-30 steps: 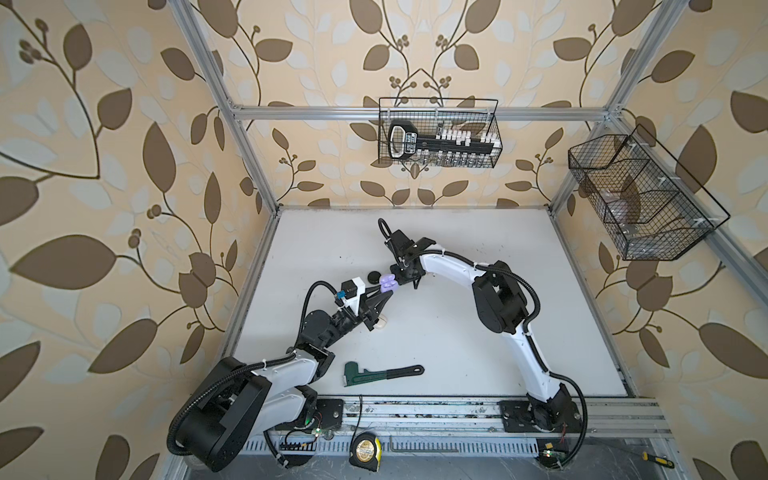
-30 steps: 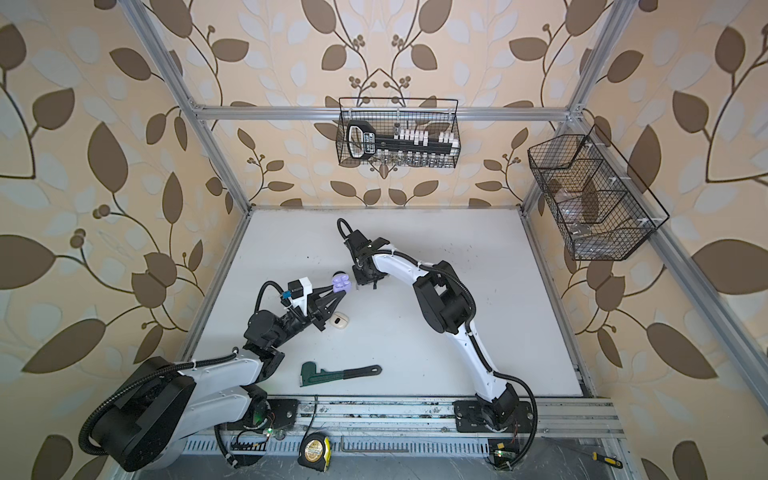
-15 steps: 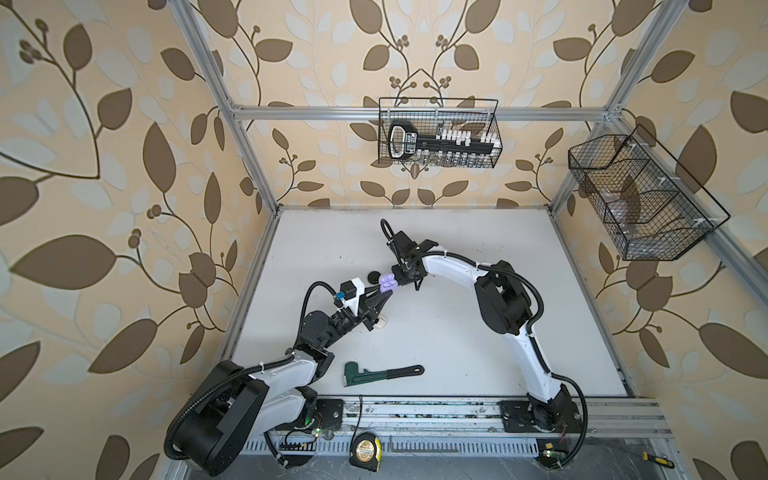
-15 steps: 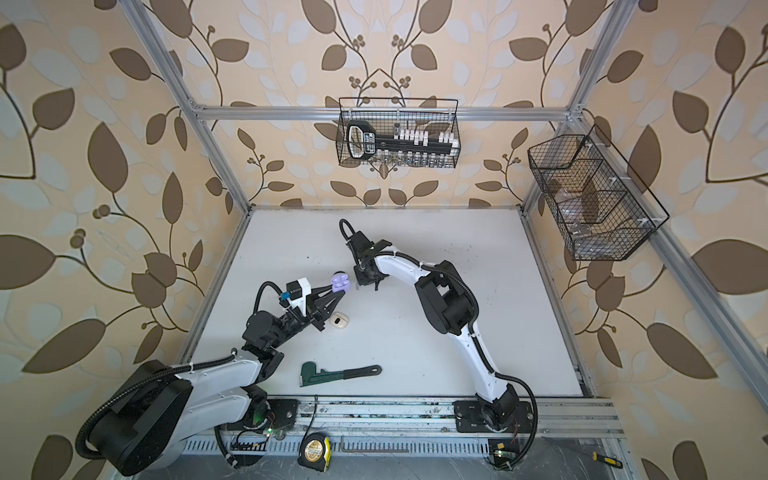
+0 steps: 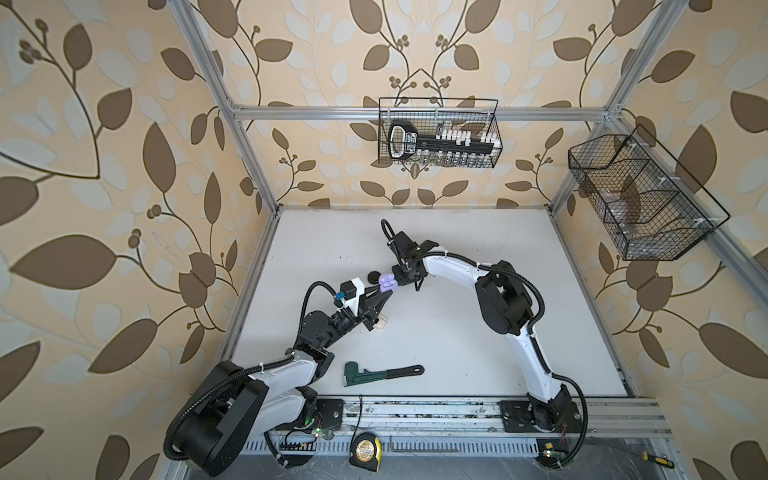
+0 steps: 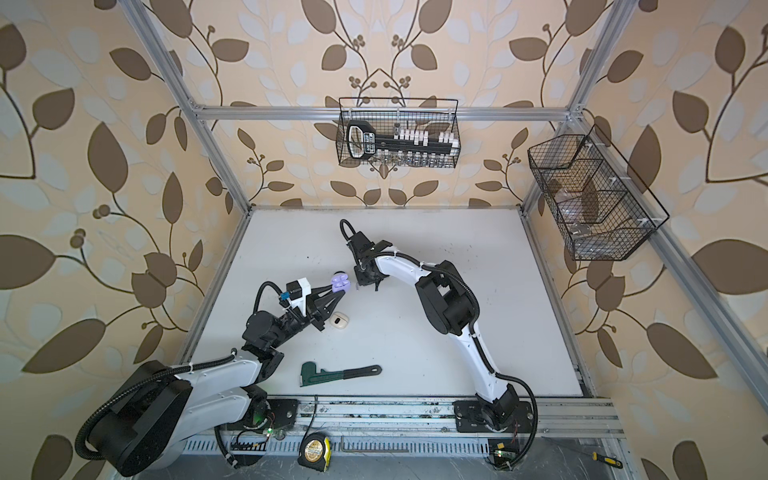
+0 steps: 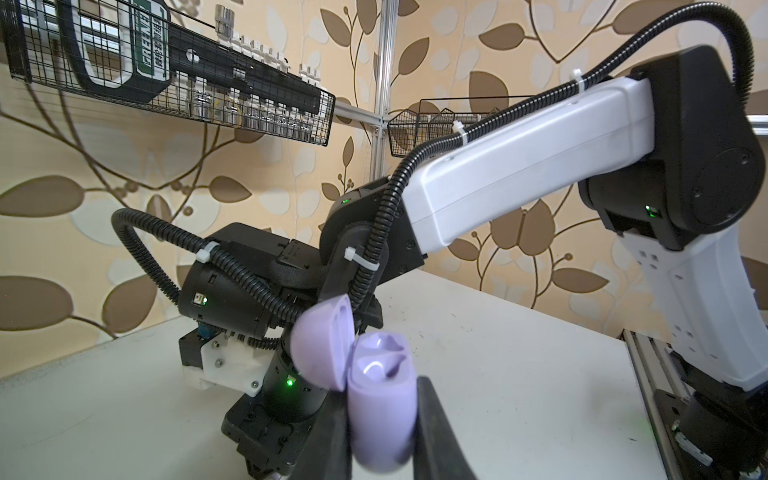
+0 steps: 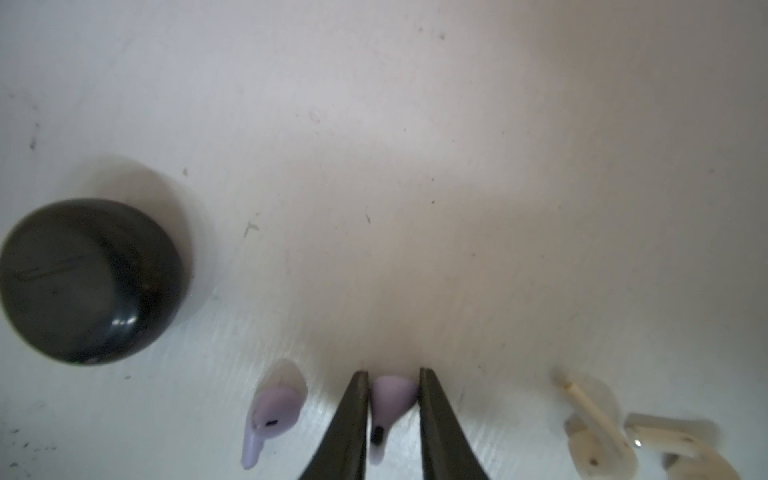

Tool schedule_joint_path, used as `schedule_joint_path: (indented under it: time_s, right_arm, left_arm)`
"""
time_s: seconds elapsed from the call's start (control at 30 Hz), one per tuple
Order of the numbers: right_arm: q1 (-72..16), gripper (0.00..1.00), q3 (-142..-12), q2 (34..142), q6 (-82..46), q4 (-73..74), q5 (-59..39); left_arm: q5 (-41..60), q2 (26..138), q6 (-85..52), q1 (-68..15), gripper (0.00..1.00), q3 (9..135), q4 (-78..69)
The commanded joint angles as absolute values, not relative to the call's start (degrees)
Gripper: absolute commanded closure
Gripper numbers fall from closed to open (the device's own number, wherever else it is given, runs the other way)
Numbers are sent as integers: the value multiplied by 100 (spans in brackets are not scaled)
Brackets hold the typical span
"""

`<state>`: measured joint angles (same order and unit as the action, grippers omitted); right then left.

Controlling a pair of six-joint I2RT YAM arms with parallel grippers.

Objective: Insert the wireless bluetooth earbuds into the charging case
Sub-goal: 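Lower and close the right gripper on a lilac earbud, then lift it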

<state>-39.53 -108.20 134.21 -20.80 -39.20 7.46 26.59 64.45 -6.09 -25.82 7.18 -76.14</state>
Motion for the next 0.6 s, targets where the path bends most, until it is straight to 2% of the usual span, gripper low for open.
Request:
schedule_joint_path:
  time_s: [0.0,0.57]
  right_arm:
    - [-3978,73,-10643,13412,-2118,-4113,743]
    - [-4017,77,-10670,13493,-2136,-4105,773]
  left_arm:
    - [2689,6333,-510,-2566,100,695,-7875]
    - [2703,6311,-510,-2566,100,694,-7860]
